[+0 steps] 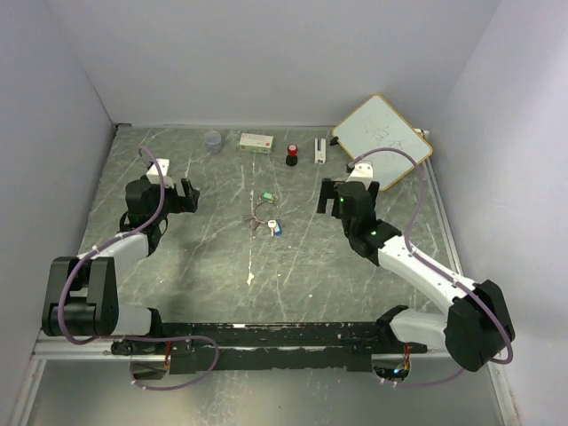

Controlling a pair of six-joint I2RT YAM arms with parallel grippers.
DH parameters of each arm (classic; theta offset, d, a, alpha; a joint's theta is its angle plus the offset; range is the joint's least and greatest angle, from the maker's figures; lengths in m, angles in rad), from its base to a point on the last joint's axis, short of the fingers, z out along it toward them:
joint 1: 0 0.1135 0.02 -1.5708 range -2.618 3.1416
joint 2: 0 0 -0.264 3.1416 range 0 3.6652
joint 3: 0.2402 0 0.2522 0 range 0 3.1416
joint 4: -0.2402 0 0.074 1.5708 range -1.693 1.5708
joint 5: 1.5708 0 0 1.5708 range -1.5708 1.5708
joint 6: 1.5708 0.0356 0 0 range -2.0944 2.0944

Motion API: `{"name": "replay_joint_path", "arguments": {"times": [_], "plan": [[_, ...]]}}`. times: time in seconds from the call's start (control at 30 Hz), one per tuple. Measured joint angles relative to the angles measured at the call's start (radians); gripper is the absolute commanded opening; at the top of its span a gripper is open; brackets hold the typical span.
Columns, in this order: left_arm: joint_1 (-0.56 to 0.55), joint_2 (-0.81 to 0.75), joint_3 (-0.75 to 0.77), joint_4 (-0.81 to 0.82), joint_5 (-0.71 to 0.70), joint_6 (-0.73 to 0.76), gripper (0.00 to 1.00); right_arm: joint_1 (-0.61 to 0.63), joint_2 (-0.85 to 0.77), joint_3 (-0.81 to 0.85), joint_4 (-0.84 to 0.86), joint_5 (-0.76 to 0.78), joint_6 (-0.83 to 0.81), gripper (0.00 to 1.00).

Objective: Remove the keys from the keyring

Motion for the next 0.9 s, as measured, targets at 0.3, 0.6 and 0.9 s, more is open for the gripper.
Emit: {"name": "replay_joint_path", "arguments": {"times": [0.3, 0.6, 0.9], "plan": [[-0.008, -0.005, 0.0, -0.011, 0.036, 0.001, 0.99, 0.04, -0.042, -0.035, -0.017, -0.07, 0.011, 1.0], [-0.034, -0.033, 0.0, -0.014, 0.05, 0.005, 0.99, 0.046, -0.035, -0.068, 0.032, -0.201, 0.027, 0.74], [-0.05, -0.033, 0.005, -0.044, 0.101, 0.027, 0.99, 0.106, 0.199, -0.068, 0.134, -0.313, 0.008, 0.35]]}}
